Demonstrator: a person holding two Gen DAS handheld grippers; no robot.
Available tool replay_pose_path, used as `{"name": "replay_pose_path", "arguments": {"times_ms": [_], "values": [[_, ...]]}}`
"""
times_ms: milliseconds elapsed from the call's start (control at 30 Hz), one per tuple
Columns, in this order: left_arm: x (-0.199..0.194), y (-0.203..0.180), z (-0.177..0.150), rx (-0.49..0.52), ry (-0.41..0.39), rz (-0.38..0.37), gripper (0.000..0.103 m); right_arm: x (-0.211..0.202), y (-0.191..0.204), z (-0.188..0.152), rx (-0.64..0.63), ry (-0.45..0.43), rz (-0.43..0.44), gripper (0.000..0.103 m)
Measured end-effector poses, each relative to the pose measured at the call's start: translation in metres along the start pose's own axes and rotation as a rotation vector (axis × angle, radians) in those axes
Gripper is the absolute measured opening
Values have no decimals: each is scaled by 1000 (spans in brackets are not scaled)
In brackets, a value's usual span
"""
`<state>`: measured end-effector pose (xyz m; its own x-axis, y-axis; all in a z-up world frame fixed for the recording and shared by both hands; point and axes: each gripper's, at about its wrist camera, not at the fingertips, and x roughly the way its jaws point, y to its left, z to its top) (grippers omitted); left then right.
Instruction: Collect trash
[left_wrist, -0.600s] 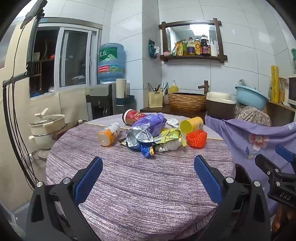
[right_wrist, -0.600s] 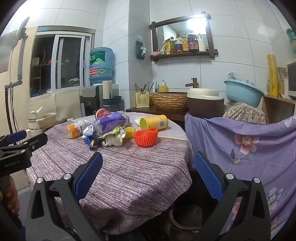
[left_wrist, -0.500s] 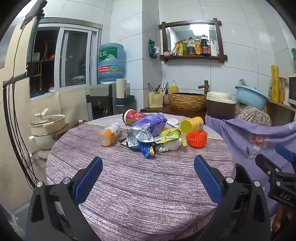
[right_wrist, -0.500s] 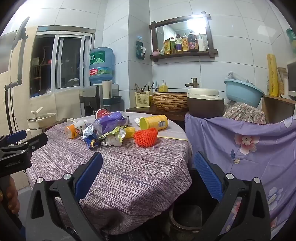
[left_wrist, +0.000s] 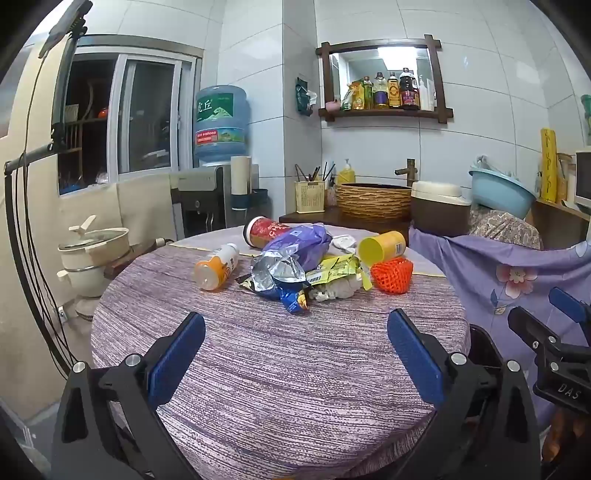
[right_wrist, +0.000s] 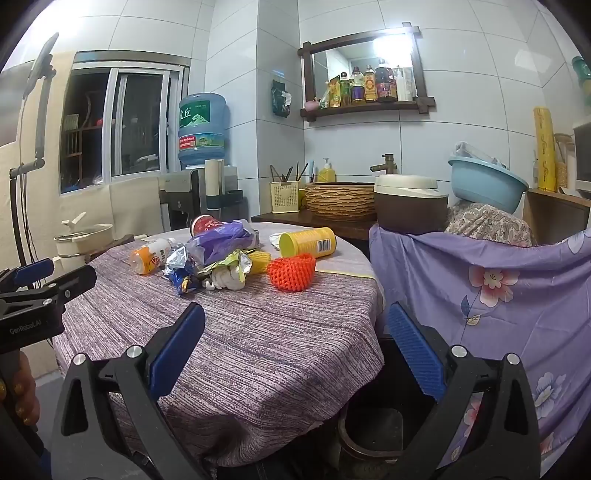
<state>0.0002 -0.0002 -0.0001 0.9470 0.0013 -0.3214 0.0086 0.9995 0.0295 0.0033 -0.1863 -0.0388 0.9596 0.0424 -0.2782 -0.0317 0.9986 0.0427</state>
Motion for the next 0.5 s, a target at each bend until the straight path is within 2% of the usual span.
{"name": "replay_pose_path", "arguments": {"times_ms": [500], "values": [[3, 0, -1, 0, 7, -3, 98, 0, 1, -1, -2, 3, -1, 98]]}}
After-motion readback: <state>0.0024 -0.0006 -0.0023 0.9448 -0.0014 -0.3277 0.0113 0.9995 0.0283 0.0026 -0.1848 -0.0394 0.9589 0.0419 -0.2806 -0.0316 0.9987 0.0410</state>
